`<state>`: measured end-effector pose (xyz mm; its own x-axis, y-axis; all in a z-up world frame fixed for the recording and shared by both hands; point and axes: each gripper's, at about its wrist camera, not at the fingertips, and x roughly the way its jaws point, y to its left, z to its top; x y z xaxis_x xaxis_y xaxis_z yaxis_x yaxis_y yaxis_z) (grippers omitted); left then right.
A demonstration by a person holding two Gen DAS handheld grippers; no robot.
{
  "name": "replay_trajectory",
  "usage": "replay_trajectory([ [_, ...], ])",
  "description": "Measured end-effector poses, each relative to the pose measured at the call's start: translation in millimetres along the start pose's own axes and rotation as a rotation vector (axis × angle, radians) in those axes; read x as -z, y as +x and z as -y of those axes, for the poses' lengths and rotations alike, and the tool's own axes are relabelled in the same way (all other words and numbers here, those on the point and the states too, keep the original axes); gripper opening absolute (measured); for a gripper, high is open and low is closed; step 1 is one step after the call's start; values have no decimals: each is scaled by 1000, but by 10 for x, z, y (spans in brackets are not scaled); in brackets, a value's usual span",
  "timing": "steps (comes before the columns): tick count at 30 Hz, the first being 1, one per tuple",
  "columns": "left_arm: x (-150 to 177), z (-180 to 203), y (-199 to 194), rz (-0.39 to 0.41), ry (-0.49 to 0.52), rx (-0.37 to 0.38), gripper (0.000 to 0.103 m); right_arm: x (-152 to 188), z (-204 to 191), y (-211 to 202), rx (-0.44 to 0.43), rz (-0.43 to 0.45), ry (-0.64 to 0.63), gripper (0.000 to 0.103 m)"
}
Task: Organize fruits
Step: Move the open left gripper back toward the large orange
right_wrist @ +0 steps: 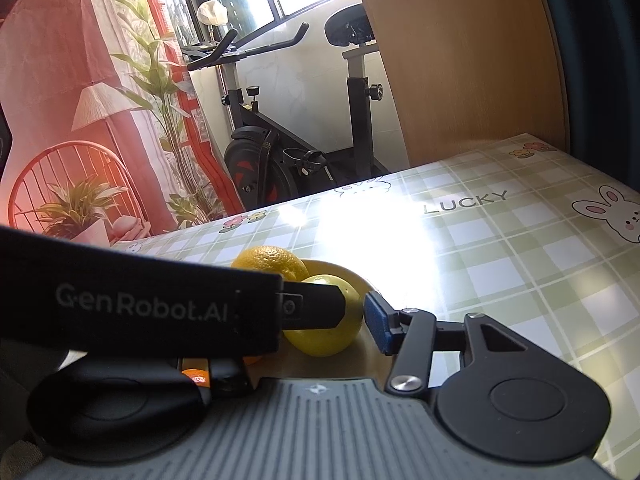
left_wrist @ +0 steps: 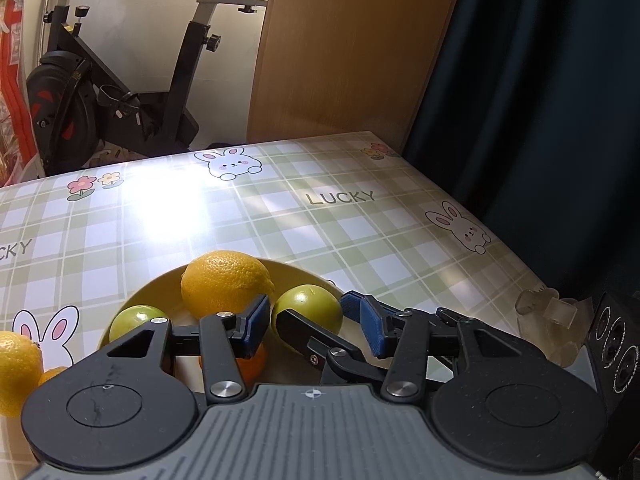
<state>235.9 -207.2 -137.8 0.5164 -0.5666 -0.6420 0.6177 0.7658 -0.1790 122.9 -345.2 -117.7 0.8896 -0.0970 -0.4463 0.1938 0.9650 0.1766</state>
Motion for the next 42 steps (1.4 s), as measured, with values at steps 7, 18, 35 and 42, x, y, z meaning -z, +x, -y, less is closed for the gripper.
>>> replay_trajectory([
  [7,0,-232,-286,56,-49,-21,52,21,-43,-105,-20,48,-18,55],
  [18,140,-1040,-982,120,-155,-139,52,76,-194,-247,12,115,-28,55],
  [35,268,-1710,-1412,145,-245,-191,53,233,-1380,116,-165,21,-176,55],
  [42,402,-1821,-1295,145,-295,-157,53,262,-1559,390,-147,-66,-254,55],
])
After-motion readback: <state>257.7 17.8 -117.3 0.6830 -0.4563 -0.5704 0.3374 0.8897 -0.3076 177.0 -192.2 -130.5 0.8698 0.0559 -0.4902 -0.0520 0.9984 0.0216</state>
